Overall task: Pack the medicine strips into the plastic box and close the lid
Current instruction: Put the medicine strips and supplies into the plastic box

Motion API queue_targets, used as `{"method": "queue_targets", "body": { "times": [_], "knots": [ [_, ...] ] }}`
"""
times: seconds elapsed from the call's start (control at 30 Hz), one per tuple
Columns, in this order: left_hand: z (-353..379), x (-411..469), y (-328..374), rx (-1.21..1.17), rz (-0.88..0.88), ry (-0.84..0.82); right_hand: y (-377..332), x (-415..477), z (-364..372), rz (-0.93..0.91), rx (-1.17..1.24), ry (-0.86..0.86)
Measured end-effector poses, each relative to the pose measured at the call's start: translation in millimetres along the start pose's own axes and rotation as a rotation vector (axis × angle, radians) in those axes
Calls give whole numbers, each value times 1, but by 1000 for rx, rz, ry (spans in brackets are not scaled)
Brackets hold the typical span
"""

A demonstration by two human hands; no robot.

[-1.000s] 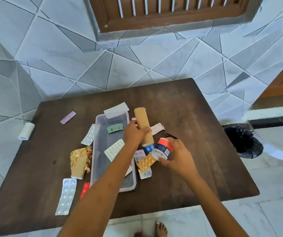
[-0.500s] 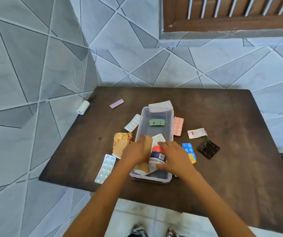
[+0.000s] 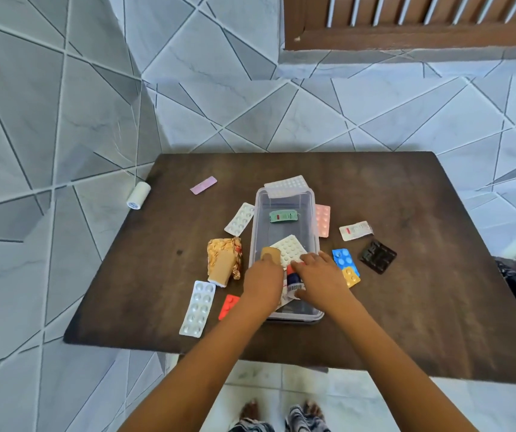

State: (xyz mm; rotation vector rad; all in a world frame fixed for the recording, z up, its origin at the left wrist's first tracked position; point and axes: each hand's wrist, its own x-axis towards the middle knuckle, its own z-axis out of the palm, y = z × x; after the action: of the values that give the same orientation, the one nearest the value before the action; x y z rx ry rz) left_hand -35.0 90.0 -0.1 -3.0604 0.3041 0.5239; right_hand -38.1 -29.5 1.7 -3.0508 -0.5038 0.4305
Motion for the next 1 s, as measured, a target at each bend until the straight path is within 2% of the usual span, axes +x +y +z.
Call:
{"method": "queue_targets", "body": {
  "times": [0.13,0.2,0.27,0.33,0.4,0.47,0.6,0.67,0.8,1.0],
  "knots": [
    [-2,3,-7,7,55,-43,-2,-4,-2,16,30,-45],
    [-7,4,-14,-83,48,-57,-2,-8,-2,22,118,-48],
    [-14,0,-29,-240,39,36,-1,-14,1,62,304,40],
    [-18,-7,-51,-359,-10,151,-1,-21,4,138,438,210],
    [-17,-13,-76,-373,-95,196,-2,-27,7,221,505,342],
    [-9,-18,-98,-295,-186,147,-9,-30,9,285,564,423],
    [23,-27,-123,-226,-347,-75,-20,-33,19,477,692,535],
    [38,-29,-125,-244,-381,-139,-19,-37,25,572,734,547],
    [51,-27,-125,-321,-382,-105,-3,-50,41,670,708,518],
    [31,-23,-118,-410,-457,-58,22,-49,60,678,619,396]
  ]
}}
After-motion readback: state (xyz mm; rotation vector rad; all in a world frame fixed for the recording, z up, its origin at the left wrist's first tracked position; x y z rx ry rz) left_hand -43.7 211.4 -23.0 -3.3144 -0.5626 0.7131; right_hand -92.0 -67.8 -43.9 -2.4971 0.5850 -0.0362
